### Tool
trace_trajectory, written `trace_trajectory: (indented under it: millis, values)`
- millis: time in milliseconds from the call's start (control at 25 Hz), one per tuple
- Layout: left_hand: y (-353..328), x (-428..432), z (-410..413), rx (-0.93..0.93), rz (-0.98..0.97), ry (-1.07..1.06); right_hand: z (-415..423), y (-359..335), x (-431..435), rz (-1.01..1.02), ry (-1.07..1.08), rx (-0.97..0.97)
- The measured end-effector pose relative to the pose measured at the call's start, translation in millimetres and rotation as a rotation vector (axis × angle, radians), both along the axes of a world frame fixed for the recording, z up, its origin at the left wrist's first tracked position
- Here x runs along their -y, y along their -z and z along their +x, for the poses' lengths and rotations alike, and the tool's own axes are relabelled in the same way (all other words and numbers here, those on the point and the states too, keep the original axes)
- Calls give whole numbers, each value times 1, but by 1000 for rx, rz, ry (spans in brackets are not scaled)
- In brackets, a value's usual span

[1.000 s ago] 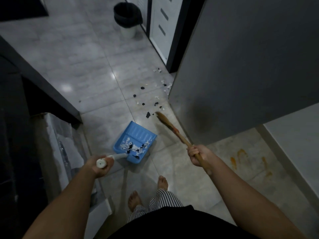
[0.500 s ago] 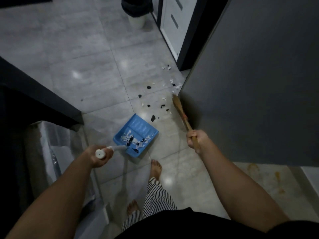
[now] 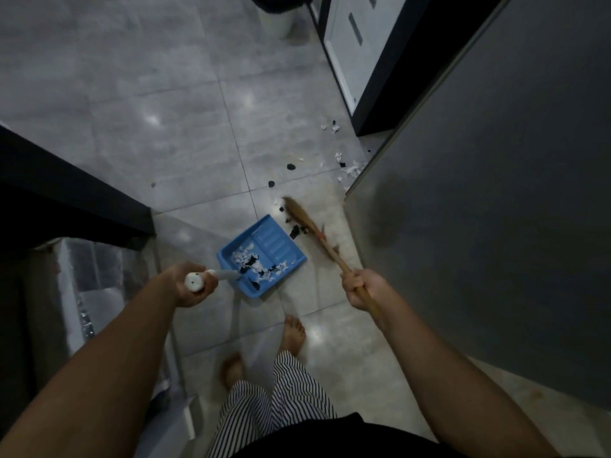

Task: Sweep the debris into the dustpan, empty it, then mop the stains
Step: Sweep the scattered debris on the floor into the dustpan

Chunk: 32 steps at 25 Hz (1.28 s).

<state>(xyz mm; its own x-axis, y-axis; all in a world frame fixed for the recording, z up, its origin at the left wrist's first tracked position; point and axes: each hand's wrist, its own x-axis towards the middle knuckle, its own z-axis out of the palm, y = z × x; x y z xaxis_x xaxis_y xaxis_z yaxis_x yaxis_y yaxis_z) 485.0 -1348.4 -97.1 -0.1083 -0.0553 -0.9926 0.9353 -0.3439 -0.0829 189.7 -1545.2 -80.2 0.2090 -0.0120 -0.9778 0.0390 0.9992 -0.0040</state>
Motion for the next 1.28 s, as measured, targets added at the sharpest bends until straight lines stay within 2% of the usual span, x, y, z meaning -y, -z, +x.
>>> trace_trajectory:
  millis: [200, 400, 520, 600, 800, 880, 1080, 1200, 1280]
  values:
    - [-12, 1, 4, 11, -11, 20, -17, -23, -4, 39, 120, 29]
    - [-22, -2, 20, 45, -5, 20, 26, -9, -7, -94, 276, -86]
    - [-19, -7, 33, 6, -21, 45, 61, 9, -16, -191, 239, -160]
    - [-16, -8, 41, -8, -27, 57, 77, 13, -25, -120, 228, -168]
    - [-16, -5, 53, 22, -26, 74, 69, 1, -37, 29, 311, -33]
    - [-21, -1, 52, 47, -25, 74, 64, -11, -40, 16, 288, -19]
    - [-22, -3, 52, 48, -30, 74, 72, -11, -43, -71, 422, -71]
    - [-18, -9, 57, 39, -16, 73, 79, 6, -30, -169, 290, -194]
    - [-16, -10, 58, 56, 3, 77, 80, 12, -32, -123, 142, -209]
